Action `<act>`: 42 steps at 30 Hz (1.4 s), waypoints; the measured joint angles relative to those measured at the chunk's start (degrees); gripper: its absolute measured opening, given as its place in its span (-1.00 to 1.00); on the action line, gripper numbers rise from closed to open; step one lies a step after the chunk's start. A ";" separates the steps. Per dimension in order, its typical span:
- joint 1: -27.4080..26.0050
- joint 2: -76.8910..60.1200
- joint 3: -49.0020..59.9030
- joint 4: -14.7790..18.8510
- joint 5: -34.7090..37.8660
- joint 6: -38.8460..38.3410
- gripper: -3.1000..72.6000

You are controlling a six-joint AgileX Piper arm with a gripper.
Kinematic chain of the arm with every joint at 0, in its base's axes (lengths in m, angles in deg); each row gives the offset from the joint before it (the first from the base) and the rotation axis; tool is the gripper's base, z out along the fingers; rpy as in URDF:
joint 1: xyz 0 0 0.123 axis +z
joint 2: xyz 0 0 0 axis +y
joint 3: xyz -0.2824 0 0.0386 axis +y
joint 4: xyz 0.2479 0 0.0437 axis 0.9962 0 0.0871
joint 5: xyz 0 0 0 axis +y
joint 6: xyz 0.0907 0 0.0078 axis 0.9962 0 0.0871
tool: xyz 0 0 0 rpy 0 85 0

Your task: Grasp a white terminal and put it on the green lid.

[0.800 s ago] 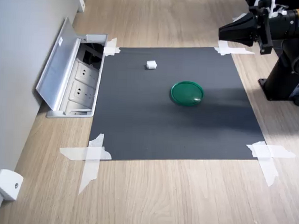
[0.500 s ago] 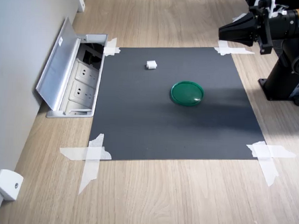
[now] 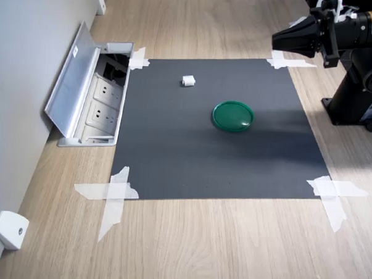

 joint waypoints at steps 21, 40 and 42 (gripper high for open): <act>0.00 0.00 0.00 0.00 0.00 0.00 -0.94; 0.00 7.75 -6.24 0.31 0.66 0.00 -0.94; 0.00 11.34 -8.73 -0.12 2.05 -0.72 -0.94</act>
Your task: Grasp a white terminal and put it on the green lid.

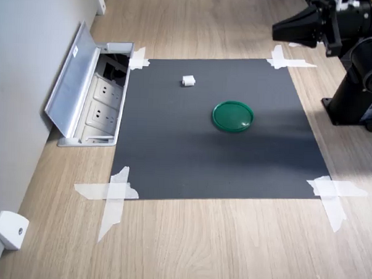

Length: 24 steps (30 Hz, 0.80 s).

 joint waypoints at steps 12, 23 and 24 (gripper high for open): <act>0.00 26.41 -19.03 -2.82 26.63 -4.23 -0.94; 0.00 52.82 -29.65 -2.56 37.64 -4.84 -0.94; 0.00 54.57 -30.41 -2.49 37.93 -5.61 -0.94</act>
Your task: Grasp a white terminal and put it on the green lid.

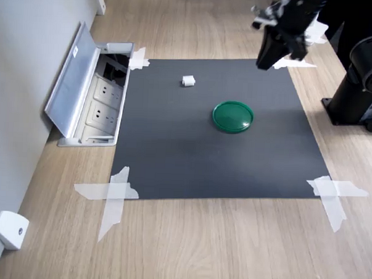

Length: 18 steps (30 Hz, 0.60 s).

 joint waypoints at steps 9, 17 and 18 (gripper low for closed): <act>-0.59 13.12 -9.32 4.27 0.47 -11.33 -0.94; -8.70 18.87 -17.35 8.32 4.21 -20.07 -0.62; -9.63 19.69 -18.14 8.37 4.62 -21.22 -0.53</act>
